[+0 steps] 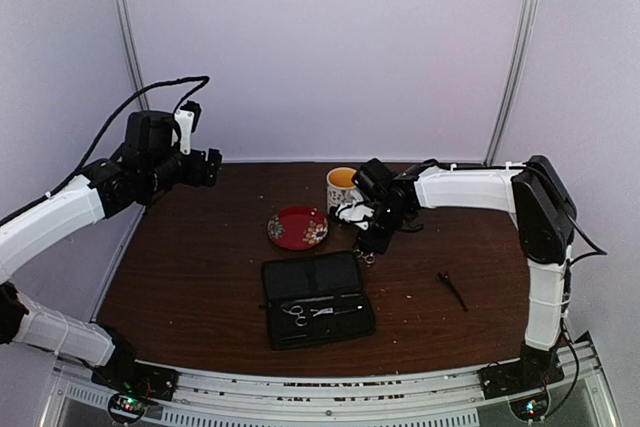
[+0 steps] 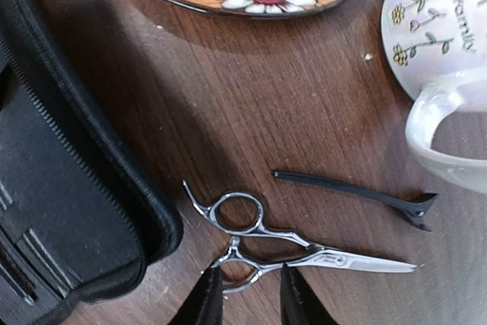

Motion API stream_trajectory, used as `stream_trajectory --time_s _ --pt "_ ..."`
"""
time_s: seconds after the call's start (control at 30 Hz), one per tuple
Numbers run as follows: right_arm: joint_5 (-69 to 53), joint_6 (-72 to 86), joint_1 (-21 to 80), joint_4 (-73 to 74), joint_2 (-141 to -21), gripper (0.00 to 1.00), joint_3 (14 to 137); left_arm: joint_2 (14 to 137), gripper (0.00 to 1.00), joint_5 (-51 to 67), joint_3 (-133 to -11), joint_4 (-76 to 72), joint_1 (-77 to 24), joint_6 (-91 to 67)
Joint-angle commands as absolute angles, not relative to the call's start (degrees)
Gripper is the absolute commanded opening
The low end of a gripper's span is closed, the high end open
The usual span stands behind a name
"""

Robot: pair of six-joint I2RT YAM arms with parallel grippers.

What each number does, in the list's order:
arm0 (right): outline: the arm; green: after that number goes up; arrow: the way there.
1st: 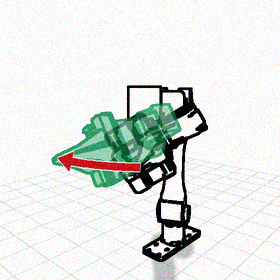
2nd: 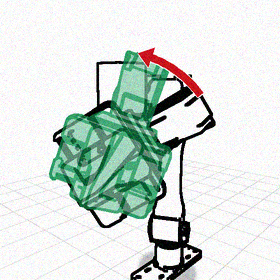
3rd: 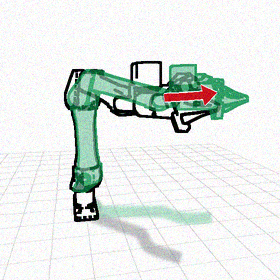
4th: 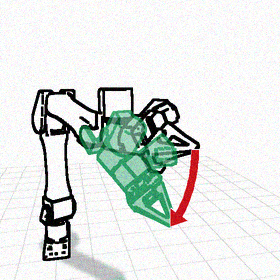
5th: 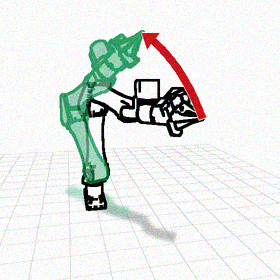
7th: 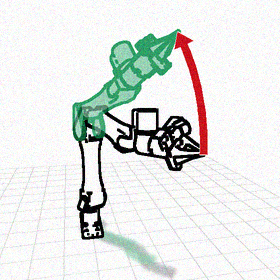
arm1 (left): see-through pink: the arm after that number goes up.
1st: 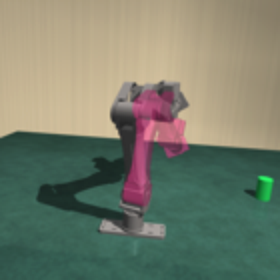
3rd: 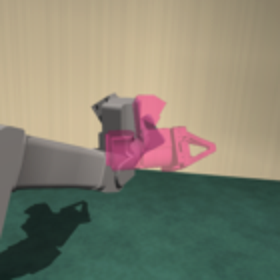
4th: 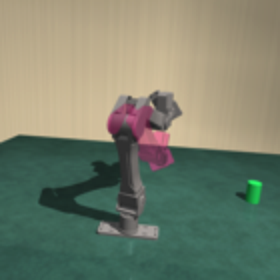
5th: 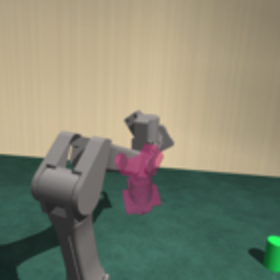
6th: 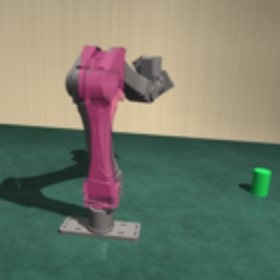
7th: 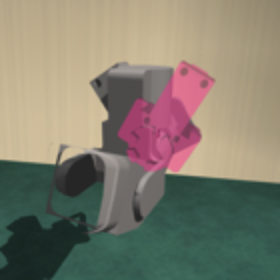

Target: Sort the hair-cutting tools

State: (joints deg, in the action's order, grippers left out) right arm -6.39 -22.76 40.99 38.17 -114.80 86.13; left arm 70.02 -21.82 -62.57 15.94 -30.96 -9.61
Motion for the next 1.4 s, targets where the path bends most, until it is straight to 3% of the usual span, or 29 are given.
stream_trajectory --time_s 0.0,0.63,0.97,1.37 --pt "-4.2 -21.5 41.2 39.8 -117.1 0.31 88.6 69.4 0.93 -19.3 -62.3 12.9 -31.0 -7.8" --pt "-1.7 -20.1 41.8 39.6 -119.4 0.41 87.7 70.8 0.91 -15.9 -63.4 14.4 -31.0 -7.9" --pt "4.3 -20.4 42.7 42.6 -121.0 0.42 88.0 70.4 0.91 -15.4 -63.9 14.9 -31.1 -7.8" --pt "7.3 -22.1 39.2 43.6 -113.9 0.42 79.0 69.4 0.91 -14.3 -63.7 14.9 -31.0 -7.9"
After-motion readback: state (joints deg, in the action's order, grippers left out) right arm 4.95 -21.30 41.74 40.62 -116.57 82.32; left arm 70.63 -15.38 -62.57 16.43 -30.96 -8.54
